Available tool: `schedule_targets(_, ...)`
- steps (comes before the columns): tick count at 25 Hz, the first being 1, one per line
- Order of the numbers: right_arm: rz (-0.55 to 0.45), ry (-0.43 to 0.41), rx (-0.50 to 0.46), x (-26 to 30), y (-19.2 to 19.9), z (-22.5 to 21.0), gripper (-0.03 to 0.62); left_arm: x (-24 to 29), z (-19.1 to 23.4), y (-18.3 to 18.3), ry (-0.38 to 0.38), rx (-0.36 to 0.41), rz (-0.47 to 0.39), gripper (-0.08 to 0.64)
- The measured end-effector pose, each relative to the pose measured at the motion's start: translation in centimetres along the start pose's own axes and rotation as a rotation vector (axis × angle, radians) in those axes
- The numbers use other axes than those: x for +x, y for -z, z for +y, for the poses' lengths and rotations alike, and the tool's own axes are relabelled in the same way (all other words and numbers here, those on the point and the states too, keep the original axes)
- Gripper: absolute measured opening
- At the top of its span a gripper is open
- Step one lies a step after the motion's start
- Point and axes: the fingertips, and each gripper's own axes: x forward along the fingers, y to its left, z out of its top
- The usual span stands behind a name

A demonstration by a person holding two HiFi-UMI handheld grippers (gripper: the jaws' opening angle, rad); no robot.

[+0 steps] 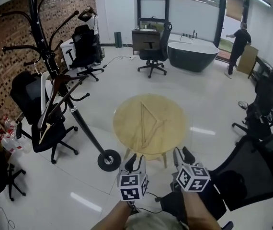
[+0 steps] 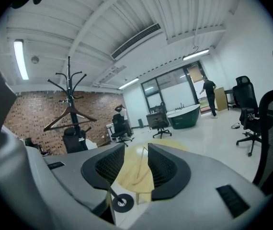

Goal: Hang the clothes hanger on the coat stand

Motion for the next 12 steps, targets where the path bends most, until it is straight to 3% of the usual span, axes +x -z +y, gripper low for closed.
schedule_targets(12,0.049,-0.004,-0.057,4.6,1.4,6.7,0.153,-0.2,7.4,-0.2,0.015,-0.039,0.012,0.114)
